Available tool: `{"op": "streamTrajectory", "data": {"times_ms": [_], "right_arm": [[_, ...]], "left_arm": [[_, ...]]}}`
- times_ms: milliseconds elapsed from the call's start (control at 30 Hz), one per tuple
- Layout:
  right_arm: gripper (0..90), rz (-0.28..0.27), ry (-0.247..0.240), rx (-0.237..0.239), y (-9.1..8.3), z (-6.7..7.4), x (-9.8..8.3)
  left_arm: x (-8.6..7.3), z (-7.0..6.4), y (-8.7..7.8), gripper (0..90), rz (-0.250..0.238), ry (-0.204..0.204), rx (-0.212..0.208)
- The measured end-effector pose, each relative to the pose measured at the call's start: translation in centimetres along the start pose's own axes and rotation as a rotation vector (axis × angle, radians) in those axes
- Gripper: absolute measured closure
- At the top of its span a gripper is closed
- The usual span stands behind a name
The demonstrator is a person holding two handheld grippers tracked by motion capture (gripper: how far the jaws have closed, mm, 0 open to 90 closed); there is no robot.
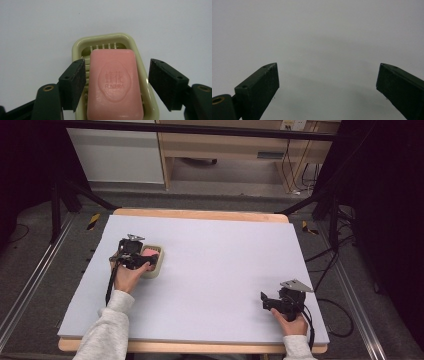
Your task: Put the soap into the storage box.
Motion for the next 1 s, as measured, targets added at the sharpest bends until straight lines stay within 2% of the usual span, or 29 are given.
{"op": "streamTrajectory", "data": {"times_ms": [167,267,433,500,633,800,967,1000], "right_arm": [[4.8,-0.003,0.002,-0.006,0.0,-0.1,0.0],[4.8,-0.011,0.005,-0.008,-0.1,-0.2,0.2],[4.7,-0.019,0.019,-0.012,-0.2,-0.4,0.3],[4.7,-0.022,0.015,-0.019,-0.1,-0.6,0.2],[4.6,-0.019,0.025,-0.023,-0.1,-0.8,0.2],[4.4,-0.020,0.025,-0.037,0.0,-1.2,0.2],[4.4,-0.011,0.025,-0.050,0.2,-1.2,0.1],[4.4,-0.012,0.026,-0.050,0.1,-1.2,0.1]], "left_arm": [[-0.2,-0.4,-1.1,27.5,-0.020,0.026,-0.005],[-0.5,-0.7,-1.9,27.0,-0.041,0.030,-0.033],[-1.5,-1.2,-3.1,27.2,-0.077,0.040,-0.067],[-1.9,-1.2,-3.8,28.6,-0.099,0.047,-0.058],[-3.1,-1.5,-4.8,28.7,-0.134,0.046,-0.083],[-4.4,-1.6,-5.8,27.0,-0.165,0.063,-0.082],[-6.3,-1.5,-6.4,26.1,-0.158,0.062,-0.066],[-6.6,-1.4,-6.6,26.1,-0.157,0.072,-0.059]]}}
Point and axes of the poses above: each handheld gripper's, and its own axes: y roughly forward along the jaws, x roughly out of its top, z roughly to its left, the point moved 9 cm from there along y, roughly forward along the jaws, and after that the axes turned 15 degrees about -x, right-handed, at the moved point
